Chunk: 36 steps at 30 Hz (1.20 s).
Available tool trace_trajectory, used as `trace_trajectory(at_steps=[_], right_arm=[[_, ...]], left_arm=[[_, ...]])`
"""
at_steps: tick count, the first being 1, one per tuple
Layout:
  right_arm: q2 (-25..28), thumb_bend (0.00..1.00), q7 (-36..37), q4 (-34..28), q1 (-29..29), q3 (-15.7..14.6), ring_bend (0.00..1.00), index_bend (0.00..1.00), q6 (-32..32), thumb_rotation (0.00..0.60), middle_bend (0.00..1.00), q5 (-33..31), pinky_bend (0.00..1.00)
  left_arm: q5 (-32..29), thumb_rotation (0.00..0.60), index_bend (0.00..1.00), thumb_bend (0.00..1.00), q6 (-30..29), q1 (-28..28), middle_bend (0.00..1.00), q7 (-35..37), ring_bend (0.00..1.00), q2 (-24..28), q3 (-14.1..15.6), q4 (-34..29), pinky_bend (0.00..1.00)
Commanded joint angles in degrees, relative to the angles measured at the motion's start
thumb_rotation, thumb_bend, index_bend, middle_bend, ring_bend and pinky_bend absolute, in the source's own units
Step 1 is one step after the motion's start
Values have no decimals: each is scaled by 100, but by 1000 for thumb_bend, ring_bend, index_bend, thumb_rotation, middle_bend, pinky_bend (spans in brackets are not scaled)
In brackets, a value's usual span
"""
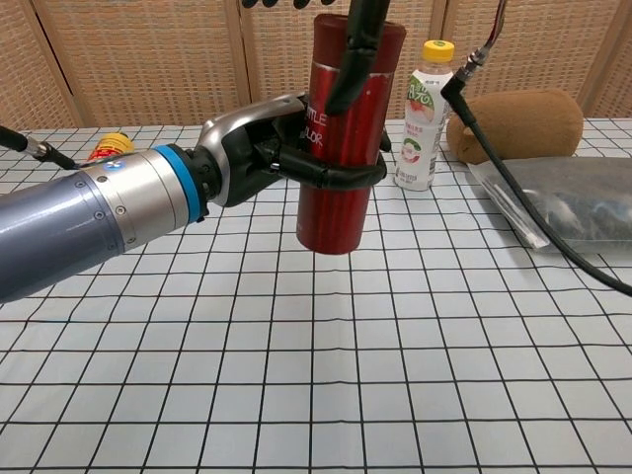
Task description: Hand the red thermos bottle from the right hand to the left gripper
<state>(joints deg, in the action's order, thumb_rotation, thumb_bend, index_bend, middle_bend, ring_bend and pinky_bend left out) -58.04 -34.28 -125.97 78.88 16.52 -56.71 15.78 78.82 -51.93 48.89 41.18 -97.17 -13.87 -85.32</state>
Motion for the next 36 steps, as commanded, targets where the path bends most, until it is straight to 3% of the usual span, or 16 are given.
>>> trace_trajectory(at_steps=[1, 7, 13, 15, 18, 20, 24, 29, 36], right_arm=[[37, 0, 29, -39, -10, 3, 0, 0, -22, 600, 0, 25, 58], [292, 0, 118, -271, -84, 66, 0, 0, -104, 600, 0, 108, 57], [1046, 0, 333, -741, -555, 152, 0, 0, -390, 600, 0, 724, 3], [1693, 0, 209, -767, -1157, -73, 0, 0, -963, 600, 0, 1502, 0], [1956, 0, 502, -666, -1815, -311, 0, 0, -1174, 600, 0, 2553, 0], [2020, 0, 754, -248, -2404, -590, 0, 0, -1432, 600, 0, 3438, 0], [1586, 0, 1504, 842, -3318, -1041, 0, 0, -1968, 600, 0, 4848, 0], [809, 0, 2323, 2139, -3998, -1478, 0, 0, -1928, 600, 0, 5351, 0], [-234, 0, 2404, 3454, -4482, -1719, 0, 0, -2036, 600, 0, 5717, 0]], left_arm=[[-22, 600, 697, 344, 18, 2, 498, -34, 458, 21, -8, -18, 402], [-55, 600, 697, 345, 32, -13, 498, -94, 458, 45, 0, -10, 402], [-12, 600, 698, 345, 5, -44, 498, -82, 458, 97, 21, 5, 401], [32, 600, 698, 345, -36, -75, 498, -100, 458, 165, 39, 3, 402], [77, 600, 698, 345, -65, -105, 498, -92, 458, 227, 69, -38, 402], [118, 600, 698, 345, -106, -138, 498, -112, 458, 277, 102, -56, 402], [180, 600, 699, 345, -178, -202, 498, -116, 458, 353, 163, -95, 401], [268, 600, 702, 344, -268, -275, 500, -156, 460, 452, 243, -153, 402], [325, 600, 702, 359, -363, -341, 500, -234, 460, 521, 302, -252, 402]])
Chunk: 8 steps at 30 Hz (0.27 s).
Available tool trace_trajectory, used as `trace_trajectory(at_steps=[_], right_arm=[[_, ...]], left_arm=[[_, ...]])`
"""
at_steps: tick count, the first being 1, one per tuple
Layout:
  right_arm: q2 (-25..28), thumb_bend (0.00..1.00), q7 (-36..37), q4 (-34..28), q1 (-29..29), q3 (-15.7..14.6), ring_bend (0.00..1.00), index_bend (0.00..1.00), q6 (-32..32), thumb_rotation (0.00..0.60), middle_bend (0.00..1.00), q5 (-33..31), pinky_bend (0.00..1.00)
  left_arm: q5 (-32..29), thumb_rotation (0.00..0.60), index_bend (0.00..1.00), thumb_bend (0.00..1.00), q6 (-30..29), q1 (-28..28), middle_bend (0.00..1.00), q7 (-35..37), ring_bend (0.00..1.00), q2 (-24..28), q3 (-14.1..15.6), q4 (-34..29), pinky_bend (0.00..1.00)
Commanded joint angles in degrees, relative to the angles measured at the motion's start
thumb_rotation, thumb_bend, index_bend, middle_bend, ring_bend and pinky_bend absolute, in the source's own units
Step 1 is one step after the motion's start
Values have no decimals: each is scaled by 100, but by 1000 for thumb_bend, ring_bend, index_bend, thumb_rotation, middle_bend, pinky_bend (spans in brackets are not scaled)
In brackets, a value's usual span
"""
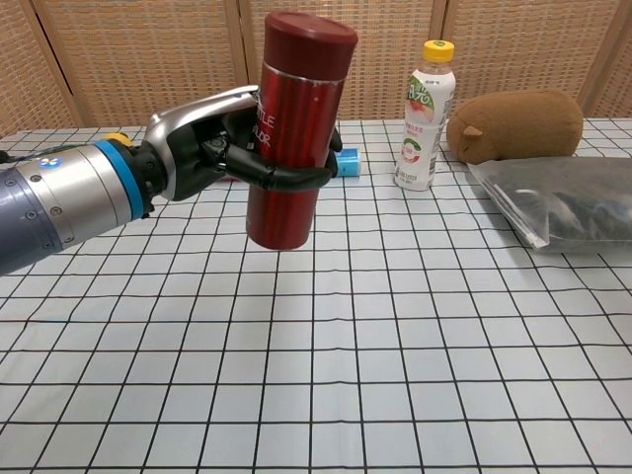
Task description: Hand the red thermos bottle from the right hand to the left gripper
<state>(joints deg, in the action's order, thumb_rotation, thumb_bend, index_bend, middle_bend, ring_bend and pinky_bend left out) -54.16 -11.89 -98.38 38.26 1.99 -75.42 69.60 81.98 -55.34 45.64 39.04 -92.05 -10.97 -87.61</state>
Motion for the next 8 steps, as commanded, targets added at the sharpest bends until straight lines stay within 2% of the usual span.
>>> trace_trajectory(at_steps=[1, 8], right_arm=[[-779, 0, 76, 870, -482, -291, 0, 0, -188, 600, 0, 362, 0], [-1413, 0, -135, 1267, -826, -388, 0, 0, -274, 600, 0, 545, 0]], left_arm=[[11, 600, 702, 359, -38, -26, 500, -36, 461, 13, 18, -42, 402], [17, 600, 707, 358, -92, -71, 502, -169, 465, 9, 69, -136, 402]])
